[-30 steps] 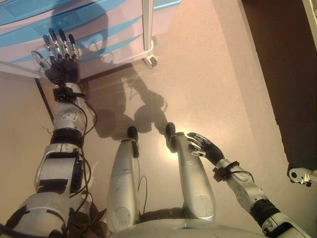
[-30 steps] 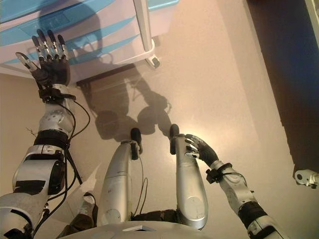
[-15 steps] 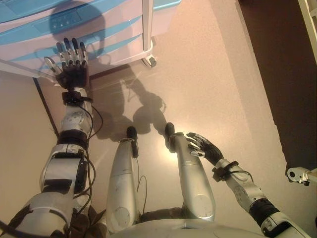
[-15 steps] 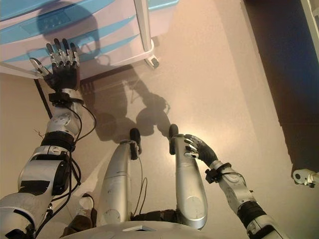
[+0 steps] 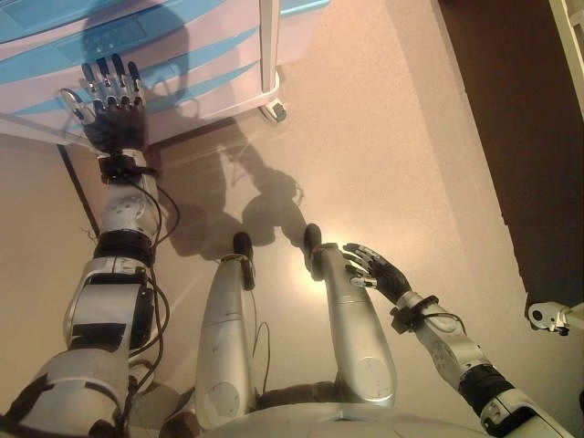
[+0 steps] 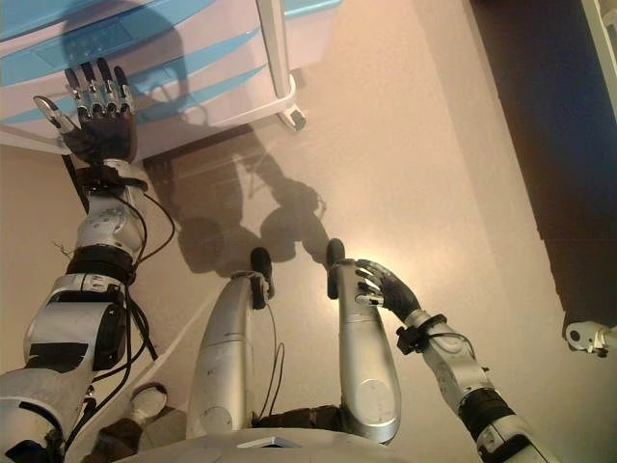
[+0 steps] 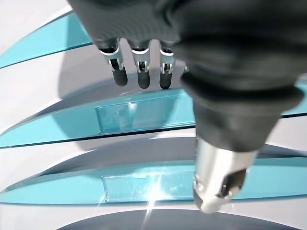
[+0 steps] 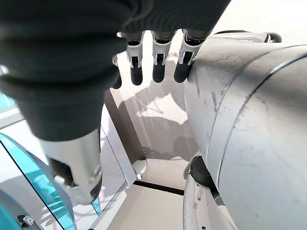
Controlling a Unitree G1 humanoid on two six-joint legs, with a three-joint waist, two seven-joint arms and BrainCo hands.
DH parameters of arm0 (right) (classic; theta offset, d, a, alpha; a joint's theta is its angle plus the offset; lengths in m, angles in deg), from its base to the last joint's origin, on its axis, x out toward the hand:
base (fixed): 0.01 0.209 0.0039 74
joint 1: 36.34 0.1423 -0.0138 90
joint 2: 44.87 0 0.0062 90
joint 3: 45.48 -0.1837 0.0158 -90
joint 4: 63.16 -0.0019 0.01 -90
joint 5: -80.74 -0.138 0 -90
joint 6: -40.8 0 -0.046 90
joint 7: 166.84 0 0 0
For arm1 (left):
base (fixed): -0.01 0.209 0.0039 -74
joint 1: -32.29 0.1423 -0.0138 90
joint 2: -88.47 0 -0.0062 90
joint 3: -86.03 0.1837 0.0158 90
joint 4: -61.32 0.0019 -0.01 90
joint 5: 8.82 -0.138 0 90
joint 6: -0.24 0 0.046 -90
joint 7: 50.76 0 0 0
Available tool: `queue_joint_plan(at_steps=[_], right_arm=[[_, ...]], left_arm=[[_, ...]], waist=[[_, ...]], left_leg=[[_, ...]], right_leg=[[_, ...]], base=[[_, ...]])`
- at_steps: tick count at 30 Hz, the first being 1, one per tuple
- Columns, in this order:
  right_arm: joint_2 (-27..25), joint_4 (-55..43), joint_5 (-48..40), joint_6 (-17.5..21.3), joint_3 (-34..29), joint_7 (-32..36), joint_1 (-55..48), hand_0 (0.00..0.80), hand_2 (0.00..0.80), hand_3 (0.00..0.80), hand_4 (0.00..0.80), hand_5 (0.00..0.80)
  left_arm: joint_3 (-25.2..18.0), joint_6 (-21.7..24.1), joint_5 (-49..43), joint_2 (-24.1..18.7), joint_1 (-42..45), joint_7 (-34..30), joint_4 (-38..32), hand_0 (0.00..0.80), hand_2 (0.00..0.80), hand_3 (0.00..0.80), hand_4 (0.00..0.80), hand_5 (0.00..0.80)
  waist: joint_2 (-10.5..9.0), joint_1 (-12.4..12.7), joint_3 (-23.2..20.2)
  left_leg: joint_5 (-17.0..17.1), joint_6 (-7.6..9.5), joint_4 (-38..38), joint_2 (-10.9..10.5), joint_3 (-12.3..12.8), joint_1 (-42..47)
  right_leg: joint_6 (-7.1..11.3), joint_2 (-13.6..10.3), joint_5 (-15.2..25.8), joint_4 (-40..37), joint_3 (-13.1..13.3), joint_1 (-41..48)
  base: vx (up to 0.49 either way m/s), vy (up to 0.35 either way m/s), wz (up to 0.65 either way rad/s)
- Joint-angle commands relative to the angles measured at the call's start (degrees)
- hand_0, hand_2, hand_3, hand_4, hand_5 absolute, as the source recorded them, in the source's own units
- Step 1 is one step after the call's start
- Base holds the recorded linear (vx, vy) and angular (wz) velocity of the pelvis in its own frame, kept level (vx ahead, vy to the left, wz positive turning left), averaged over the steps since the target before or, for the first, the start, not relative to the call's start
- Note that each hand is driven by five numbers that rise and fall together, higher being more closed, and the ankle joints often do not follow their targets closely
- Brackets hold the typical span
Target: Open the drawer and pick up the medicine
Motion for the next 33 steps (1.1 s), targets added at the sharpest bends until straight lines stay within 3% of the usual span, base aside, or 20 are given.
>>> queue_joint_plan(at_steps=[1, 11, 22, 29, 30, 31, 32, 33], right_arm=[[-0.77, 1.55, 0.44, -1.27, 4.93, 1.63, -5.03, 0.0, 0.0, 0.0, 0.0, 0.0], [-1.5, 2.43, 0.57, -0.93, 4.41, 1.94, -5.17, 0.0, 0.0, 0.0, 0.0, 0.0], [-2.56, 2.58, 0.95, -0.37, 3.48, 2.34, -5.95, 0.0, 0.0, 0.0, 0.0, 0.0], [-2.33, 2.63, 1.35, 0.17, 3.21, 2.28, -6.45, 0.0, 0.0, 0.0, 0.0, 0.0], [-2.18, 2.77, 1.51, 0.33, 3.13, 2.3, -6.55, 0.0, 0.0, 0.0, 0.0, 0.0], [-2.13, 2.84, 1.51, 0.43, 3.01, 2.3, -6.61, 0.0, 0.0, 0.0, 0.0, 0.0], [-2.14, 2.83, 1.41, 0.48, 2.99, 2.3, -6.69, 0.0, 0.0, 0.0, 0.0, 0.0], [-2.1, 2.92, 1.39, 0.55, 2.85, 2.39, -6.76, 0.0, 0.0, 0.0, 0.0, 0.0]], left_arm=[[0.96, 2.76, 0.43, -3.98, -3.22, -1.57, -0.77, 0.0, 0.0, 0.0, 0.0, 0.0], [1.56, 5.12, 0.43, -7.7, -6.1, -0.63, 0.06, 0.0, 0.0, 0.0, 0.0, 0.0], [1.42, 8.28, 0.43, -8.48, -8.42, -3.4, -5.24, 0.0, 0.0, 0.0, 0.0, 0.0], [3.65, 15.03, 0.43, -8.38, -10.84, -5.42, -11.47, 0.0, 0.0, 0.0, 0.0, 0.0], [3.5, 15.28, 0.43, -8.28, -10.95, -5.98, -12.0, 0.242, 0.242, 0.242, 0.242, 0.242], [3.56, 15.56, 0.43, -8.45, -11.05, -6.16, -12.41, 0.609, 0.609, 0.609, 0.609, 0.609], [3.84, 15.69, 0.43, -8.59, -11.15, -6.03, -12.73, 0.8, 0.8, 0.8, 0.8, 0.8], [4.18, 15.69, 0.43, -8.75, -11.32, -6.09, -12.94, 0.8, 0.8, 0.8, 0.8, 0.8]], waist=[[1.04, 0.47, -2.53], [1.7, 0.32, -2.53], [2.41, 0.33, -2.53], [2.58, 0.71, -2.53], [2.56, 0.74, -2.53], [2.57, 0.76, -2.53], [2.56, 0.79, -2.53], [2.55, 0.78, -2.53]], left_leg=[[-2.53, 4.57, -10.46, -2.6, 7.89, 3.75], [-2.71, 4.61, -10.02, -2.93, 7.74, 3.38], [-2.54, 4.35, -10.33, -3.29, 7.54, 3.76], [-2.09, 4.11, -11.09, -3.66, 7.18, 4.72], [-2.04, 4.09, -11.14, -3.67, 7.15, 4.81], [-1.97, 4.03, -11.21, -3.68, 7.2, 4.92], [-1.94, 4.0, -11.27, -3.62, 7.24, 5.06], [-1.93, 3.96, -11.36, -3.55, 7.33, 5.28]], right_leg=[[1.88, 1.08, 2.22, 3.2, -0.44, -3.42], [1.57, 0.86, 1.97, 2.73, -0.09, -3.71], [0.79, 0.59, 0.8, 1.61, 0.11, -2.96], [0.32, 0.43, 0.12, 0.82, -0.08, -1.73], [0.32, 0.46, 0.11, 0.86, -0.06, -1.67], [0.28, 0.46, 0.08, 0.78, -0.13, -1.51], [0.28, 0.41, 0.02, 0.69, -0.19, -1.33], [0.26, 0.35, -0.07, 0.58, -0.29, -1.07]], base=[[0.0, 0.0, 0.0], [0.013, 0.008, -0.01], [0.009, 0.005, -0.02], [0.0, 0.0, 0.0], [0.0, 0.0, 0.0], [0.0, 0.0, 0.0], [0.0, 0.0, 0.0], [0.0, 0.0, 0.0]])
